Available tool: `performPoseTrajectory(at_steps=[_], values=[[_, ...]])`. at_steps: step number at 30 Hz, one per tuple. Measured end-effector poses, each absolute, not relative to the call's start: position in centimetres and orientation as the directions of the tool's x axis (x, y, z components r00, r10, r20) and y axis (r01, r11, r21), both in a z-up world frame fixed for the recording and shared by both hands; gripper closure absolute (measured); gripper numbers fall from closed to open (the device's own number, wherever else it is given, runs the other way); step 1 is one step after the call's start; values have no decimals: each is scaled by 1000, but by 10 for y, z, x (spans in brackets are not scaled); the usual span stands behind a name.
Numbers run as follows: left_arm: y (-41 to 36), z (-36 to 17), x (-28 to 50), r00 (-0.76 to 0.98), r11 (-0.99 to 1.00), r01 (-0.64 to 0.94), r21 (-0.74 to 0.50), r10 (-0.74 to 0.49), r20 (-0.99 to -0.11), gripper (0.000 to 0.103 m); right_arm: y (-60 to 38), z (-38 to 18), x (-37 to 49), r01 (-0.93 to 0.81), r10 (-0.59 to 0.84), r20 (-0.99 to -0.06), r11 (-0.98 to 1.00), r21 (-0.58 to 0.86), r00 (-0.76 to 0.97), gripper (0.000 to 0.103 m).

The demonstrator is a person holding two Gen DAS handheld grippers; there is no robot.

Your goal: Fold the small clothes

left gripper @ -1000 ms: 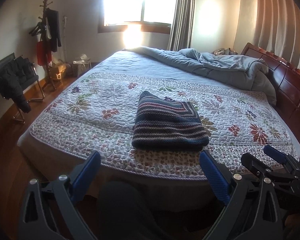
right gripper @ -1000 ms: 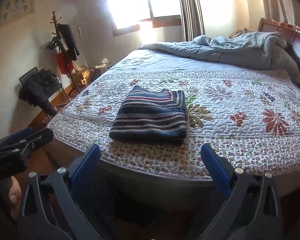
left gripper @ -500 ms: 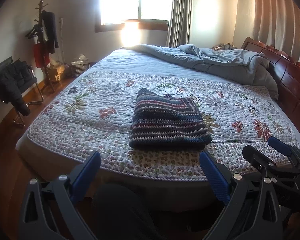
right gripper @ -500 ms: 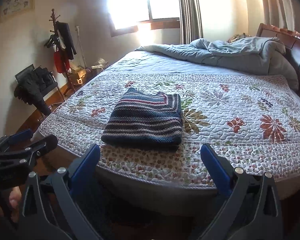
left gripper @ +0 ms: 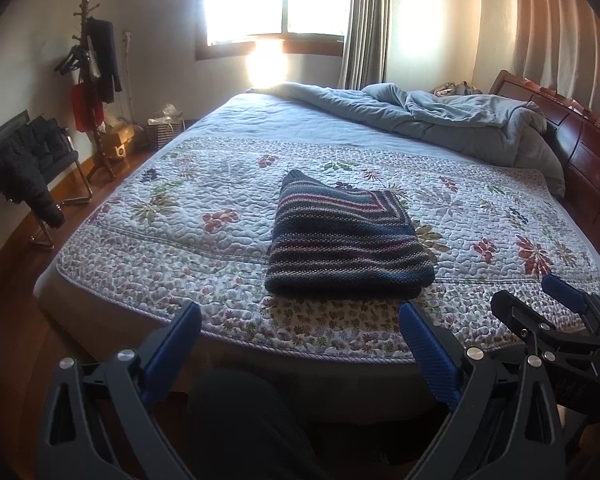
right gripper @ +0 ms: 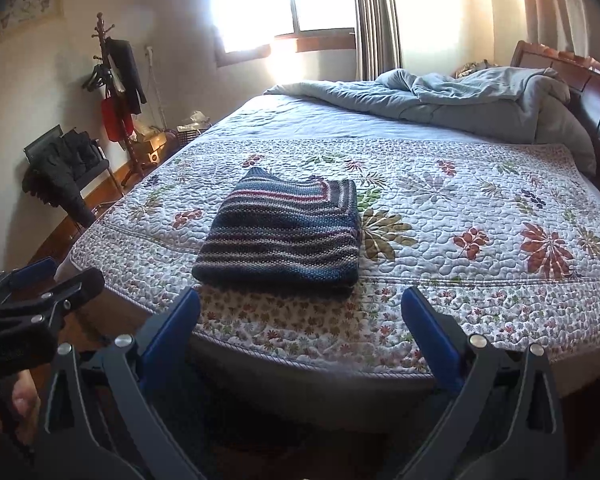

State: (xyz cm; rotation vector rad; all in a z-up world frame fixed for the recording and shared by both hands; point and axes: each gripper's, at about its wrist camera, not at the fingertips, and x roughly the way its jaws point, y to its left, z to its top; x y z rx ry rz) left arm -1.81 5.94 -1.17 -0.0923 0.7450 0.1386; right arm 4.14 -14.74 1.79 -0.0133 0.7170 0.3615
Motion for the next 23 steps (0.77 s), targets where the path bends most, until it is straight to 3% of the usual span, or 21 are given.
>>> performPoseTrajectory(at_steps=[23], values=[[64,-9,-23,716,981,-190,-41,109,-689,4,-148,17,40,-326,320,-641,938,114,697,3]])
